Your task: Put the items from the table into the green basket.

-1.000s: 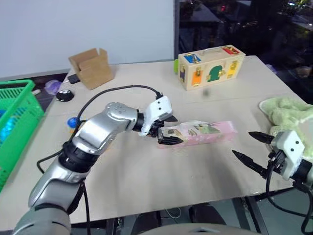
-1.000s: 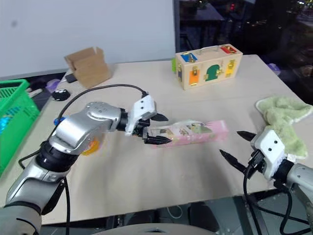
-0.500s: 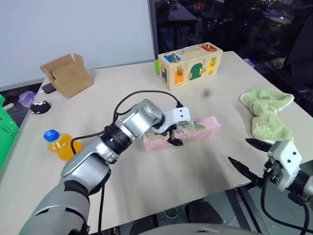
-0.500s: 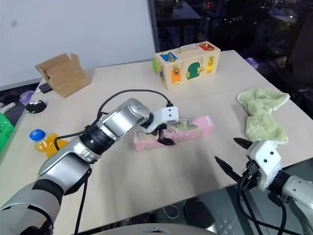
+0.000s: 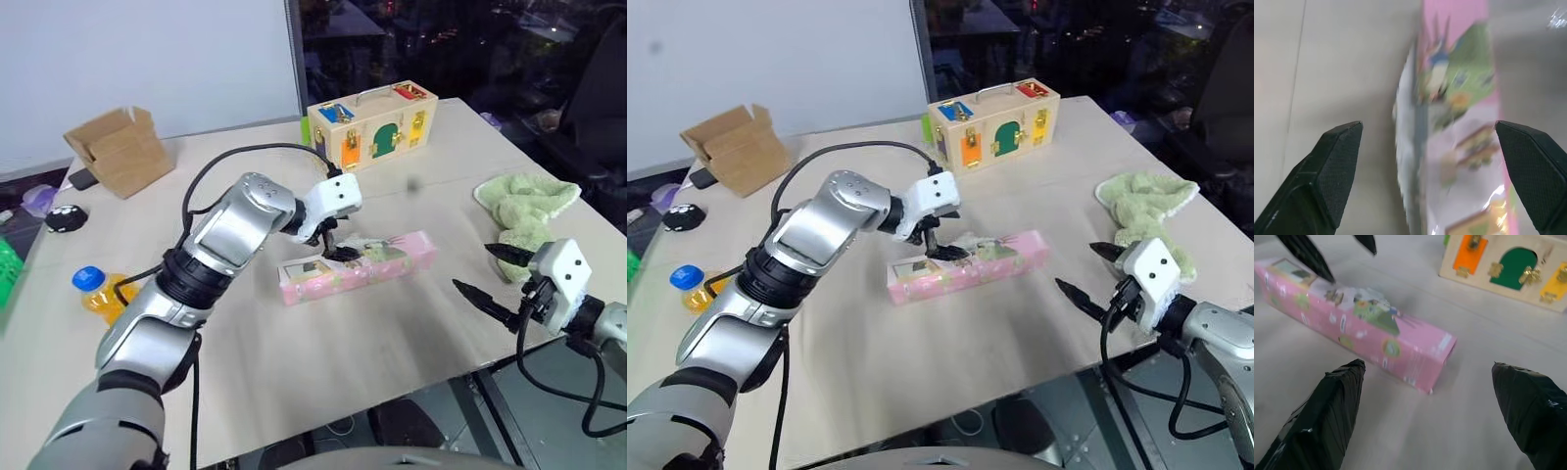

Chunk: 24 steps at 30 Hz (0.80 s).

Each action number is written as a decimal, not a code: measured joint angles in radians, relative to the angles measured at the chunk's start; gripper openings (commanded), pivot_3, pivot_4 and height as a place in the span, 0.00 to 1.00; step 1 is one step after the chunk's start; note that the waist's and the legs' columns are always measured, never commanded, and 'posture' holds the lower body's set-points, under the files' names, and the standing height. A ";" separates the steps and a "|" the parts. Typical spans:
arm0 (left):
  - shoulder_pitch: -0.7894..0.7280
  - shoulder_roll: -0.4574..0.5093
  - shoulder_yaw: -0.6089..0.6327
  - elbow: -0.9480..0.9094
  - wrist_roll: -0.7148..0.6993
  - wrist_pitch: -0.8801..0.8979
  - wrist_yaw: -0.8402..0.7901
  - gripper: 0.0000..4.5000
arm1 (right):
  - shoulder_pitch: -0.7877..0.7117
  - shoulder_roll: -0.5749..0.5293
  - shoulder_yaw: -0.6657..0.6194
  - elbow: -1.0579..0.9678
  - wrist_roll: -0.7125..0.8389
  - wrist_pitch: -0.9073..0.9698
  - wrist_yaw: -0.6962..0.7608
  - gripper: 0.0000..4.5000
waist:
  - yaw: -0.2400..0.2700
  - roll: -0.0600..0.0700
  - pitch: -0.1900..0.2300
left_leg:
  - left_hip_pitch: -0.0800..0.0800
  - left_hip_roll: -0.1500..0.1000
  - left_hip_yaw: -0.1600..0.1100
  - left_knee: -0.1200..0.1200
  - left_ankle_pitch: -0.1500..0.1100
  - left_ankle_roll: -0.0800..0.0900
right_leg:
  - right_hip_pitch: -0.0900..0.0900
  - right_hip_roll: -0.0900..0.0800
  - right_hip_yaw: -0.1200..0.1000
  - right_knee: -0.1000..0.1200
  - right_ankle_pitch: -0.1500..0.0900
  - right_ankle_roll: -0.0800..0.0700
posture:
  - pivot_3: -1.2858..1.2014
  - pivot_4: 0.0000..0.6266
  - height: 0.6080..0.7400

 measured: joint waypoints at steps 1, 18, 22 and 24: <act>0.004 -0.005 -0.002 0.006 -0.003 0.000 -0.001 1.00 | 0.000 0.000 0.002 0.002 0.000 -0.002 0.002 0.98 | 0.004 0.000 0.000 | 0.000 0.000 0.000 0.000 0.000 0.000 | 0.000 0.000 0.000 0.000 0.000 0.000 | 0.41 0.01 1.00; -0.017 -0.027 -0.154 0.229 0.064 -0.061 -0.091 1.00 | 0.044 -0.007 0.012 0.005 -0.005 -0.020 0.022 0.98 | 0.018 0.000 0.000 | 0.000 0.000 0.001 0.001 0.000 0.000 | 0.000 0.000 0.001 0.000 0.000 0.000 | 0.39 0.03 1.00; -0.057 -0.091 -0.166 0.345 0.104 -0.128 -0.096 1.00 | 0.048 -0.017 0.017 0.006 -0.009 -0.032 0.041 0.98 | 0.021 0.001 -0.001 | 0.001 -0.001 0.000 0.002 0.000 0.000 | 0.002 0.000 0.001 0.000 0.000 0.000 | 0.39 0.03 1.00; -0.057 -0.104 -0.166 0.358 0.111 -0.141 -0.098 0.88 | 0.055 -0.029 0.025 0.013 -0.015 -0.037 0.055 1.00 | 0.021 0.001 -0.001 | 0.002 -0.001 0.000 0.003 0.000 0.000 | 0.003 0.000 0.001 0.000 0.000 0.001 | 0.39 0.03 1.00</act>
